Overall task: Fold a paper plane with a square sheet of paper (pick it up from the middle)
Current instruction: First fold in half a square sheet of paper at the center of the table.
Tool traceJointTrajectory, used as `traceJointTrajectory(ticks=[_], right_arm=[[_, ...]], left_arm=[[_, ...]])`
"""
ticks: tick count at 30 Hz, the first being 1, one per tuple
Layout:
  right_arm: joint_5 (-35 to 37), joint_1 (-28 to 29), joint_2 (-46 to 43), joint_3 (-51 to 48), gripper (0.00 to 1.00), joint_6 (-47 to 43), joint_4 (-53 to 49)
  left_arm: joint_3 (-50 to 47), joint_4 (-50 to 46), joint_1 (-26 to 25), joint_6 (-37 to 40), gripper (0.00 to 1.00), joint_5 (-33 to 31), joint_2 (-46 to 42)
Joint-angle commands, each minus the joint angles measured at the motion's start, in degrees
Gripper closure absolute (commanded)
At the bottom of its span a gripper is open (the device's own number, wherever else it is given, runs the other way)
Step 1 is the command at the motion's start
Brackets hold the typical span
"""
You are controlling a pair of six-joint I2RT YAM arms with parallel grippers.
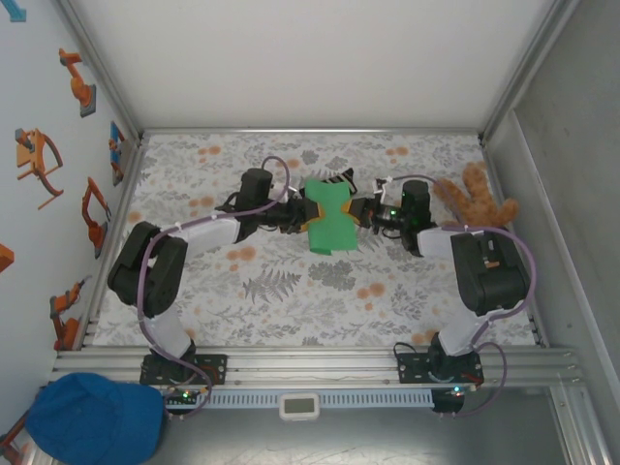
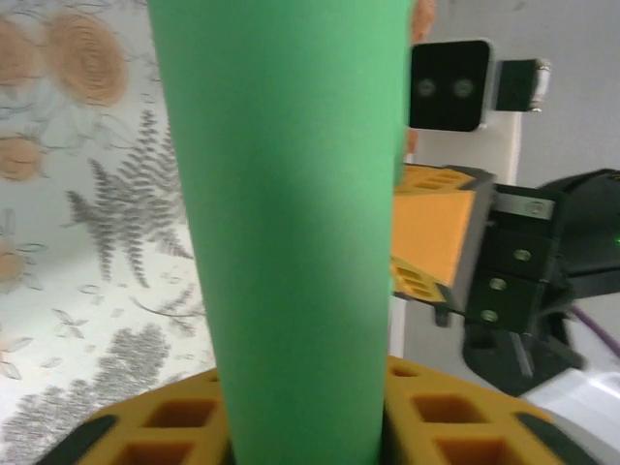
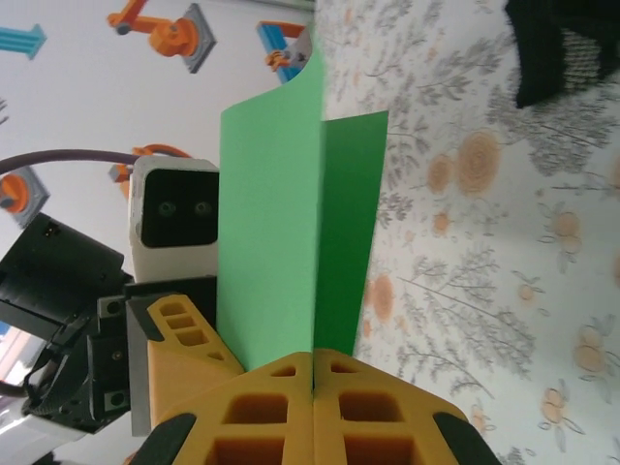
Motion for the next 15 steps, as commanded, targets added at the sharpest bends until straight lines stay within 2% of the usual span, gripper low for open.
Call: traceJointTrajectory(ticks=[1,4,8,15], right_arm=[[4.19,0.84,-1.67,0.0,1.0,-8.32,-10.28],[7.85,1.29,-5.26,1.6,1.0,-14.38,-20.82],[10.73,1.67,-8.01,4.15,1.0,-18.95,-29.4],[12.41,5.21,-9.72,7.64,1.0,-18.1,-31.91]], left_arm=[[0.55,-6.38,-0.25,4.1,0.54,-3.39,2.27],[0.55,-9.02,-0.25,5.68,0.37,-5.8,3.34],[-0.09,-10.76,0.01,6.77,0.22,-8.47,2.08],[-2.6,-13.58,0.69,8.28,0.11,-12.76,-3.7]])
